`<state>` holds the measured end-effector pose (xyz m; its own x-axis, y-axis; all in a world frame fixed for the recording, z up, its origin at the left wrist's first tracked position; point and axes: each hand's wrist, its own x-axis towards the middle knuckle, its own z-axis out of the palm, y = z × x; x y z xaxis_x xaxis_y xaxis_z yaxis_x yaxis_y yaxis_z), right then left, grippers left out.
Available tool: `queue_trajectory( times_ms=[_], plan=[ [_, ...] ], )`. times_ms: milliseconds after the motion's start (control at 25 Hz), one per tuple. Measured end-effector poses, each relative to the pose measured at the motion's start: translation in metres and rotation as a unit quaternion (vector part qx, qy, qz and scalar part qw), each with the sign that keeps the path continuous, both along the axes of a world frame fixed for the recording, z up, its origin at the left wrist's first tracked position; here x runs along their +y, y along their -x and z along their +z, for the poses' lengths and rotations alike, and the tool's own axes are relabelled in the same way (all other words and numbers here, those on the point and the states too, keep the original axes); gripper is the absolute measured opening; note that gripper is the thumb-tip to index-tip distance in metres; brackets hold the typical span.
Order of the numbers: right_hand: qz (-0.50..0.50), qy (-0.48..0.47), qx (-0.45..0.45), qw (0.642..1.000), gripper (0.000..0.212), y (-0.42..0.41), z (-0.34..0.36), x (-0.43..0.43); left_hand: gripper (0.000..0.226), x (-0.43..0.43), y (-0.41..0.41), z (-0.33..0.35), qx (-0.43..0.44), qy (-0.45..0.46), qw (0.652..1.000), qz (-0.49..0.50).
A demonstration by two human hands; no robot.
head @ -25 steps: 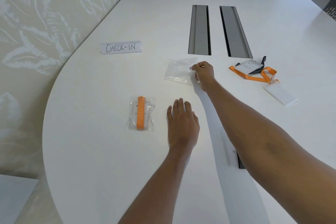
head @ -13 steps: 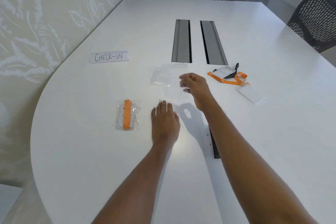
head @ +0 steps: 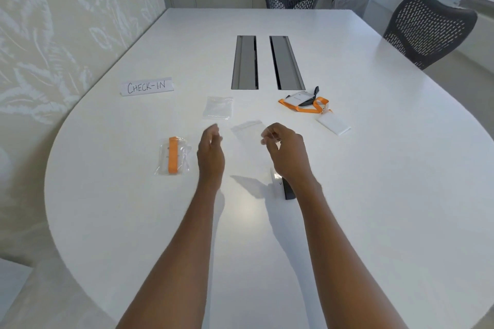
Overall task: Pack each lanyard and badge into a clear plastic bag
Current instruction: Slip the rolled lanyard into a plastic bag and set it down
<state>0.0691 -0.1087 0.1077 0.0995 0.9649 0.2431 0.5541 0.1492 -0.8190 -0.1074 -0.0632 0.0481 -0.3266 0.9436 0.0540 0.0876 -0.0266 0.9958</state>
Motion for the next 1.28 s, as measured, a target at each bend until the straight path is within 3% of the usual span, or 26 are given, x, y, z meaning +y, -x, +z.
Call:
queue_trajectory(
  times_ms=[40,120,240,560,680,840,920,1080,1280],
  plan=[
    [0.011,0.003,-0.014,1.0,0.016,0.0,0.001,-0.005,0.034,-0.006,0.001,0.015,0.001,-0.037,0.999,-0.031],
    [0.033,0.018,-0.029,0.999,0.019,0.002,0.001,-0.013,0.031,-0.018,0.006,0.041,0.104,-0.094,0.982,-0.124],
    [0.04,0.014,-0.032,0.999,0.018,0.004,0.0,-0.019,0.024,-0.038,0.012,0.062,0.248,-0.076,0.947,-0.189],
    [0.052,-0.001,0.003,0.999,0.014,0.002,-0.004,-0.027,0.016,-0.068,0.018,0.071,0.264,-0.085,0.943,-0.183],
    [0.043,-0.003,0.026,0.999,0.01,0.001,-0.004,-0.028,0.018,-0.07,0.016,0.067,0.201,-0.085,0.966,-0.139],
    [-0.1,-0.075,-0.051,0.991,0.027,0.004,-0.002,-0.031,0.017,-0.072,0.011,0.061,0.111,-0.06,0.99,-0.065],
    [-0.122,-0.112,-0.034,0.986,0.021,0.008,0.004,-0.032,0.018,-0.072,0.007,0.058,0.065,-0.041,0.996,-0.046],
    [-0.008,-0.069,0.063,0.996,0.002,0.012,0.014,-0.03,0.016,-0.07,-0.005,0.055,-0.027,-0.001,0.999,-0.04],
    [0.109,0.025,0.087,0.99,0.01,0.013,0.013,-0.036,0.007,-0.074,-0.018,0.053,-0.102,0.019,0.994,-0.041]
  ],
)
